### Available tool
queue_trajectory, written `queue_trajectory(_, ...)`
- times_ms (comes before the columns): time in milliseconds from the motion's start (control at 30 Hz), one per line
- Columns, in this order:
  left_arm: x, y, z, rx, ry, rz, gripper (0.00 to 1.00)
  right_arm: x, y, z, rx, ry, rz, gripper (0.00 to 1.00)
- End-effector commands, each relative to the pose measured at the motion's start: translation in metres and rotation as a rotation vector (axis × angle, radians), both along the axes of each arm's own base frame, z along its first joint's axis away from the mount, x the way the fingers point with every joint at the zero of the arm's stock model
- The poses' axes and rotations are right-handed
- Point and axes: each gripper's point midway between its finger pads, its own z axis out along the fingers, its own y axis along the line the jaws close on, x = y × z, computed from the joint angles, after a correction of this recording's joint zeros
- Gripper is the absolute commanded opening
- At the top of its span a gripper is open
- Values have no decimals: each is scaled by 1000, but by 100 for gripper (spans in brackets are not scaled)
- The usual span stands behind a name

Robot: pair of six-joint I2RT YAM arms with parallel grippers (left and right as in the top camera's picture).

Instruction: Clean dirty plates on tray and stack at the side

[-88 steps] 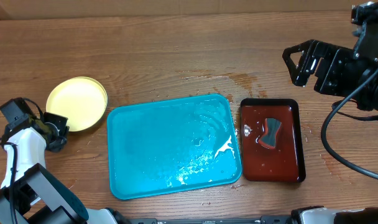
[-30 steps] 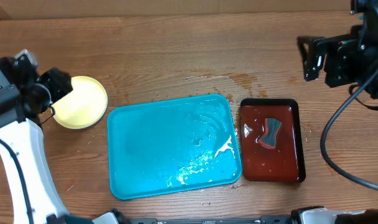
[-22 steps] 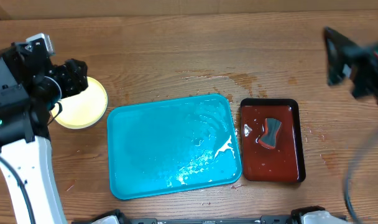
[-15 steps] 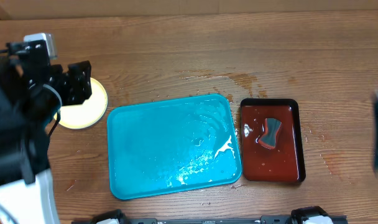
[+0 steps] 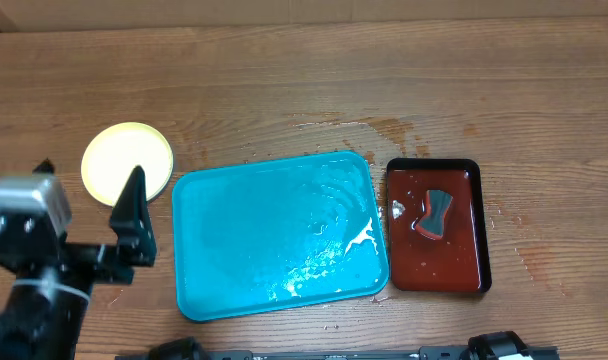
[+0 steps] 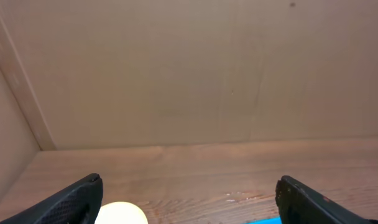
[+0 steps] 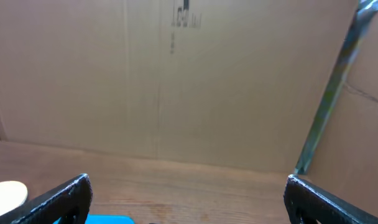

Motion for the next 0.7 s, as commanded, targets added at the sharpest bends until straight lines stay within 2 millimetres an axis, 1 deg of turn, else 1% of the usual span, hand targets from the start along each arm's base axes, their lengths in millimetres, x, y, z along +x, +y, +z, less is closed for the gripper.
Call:
queue_trajectory(0, -2, -4, 0, 15, 1, -21, 90, -37, 10, -3, -20, -75, 85, 100)
queue_trajectory(67, -2, -4, -3, 10, 14, -25, 92, -50, 10, -6, 0, -93, 98, 100)
queue_trajectory(200, -2, -5, -5, 8, 20, -28, 94, -60, 7, -9, 84, -95, 92, 100)
queue_trajectory(267, -2, -5, -5, 8, 20, -28, 100, -59, 5, -9, 119, -90, 79, 100)
queue_trajectory(667, -2, -5, -4, -2, 21, -26, 100, -58, 4, -10, 119, -88, 74, 100)
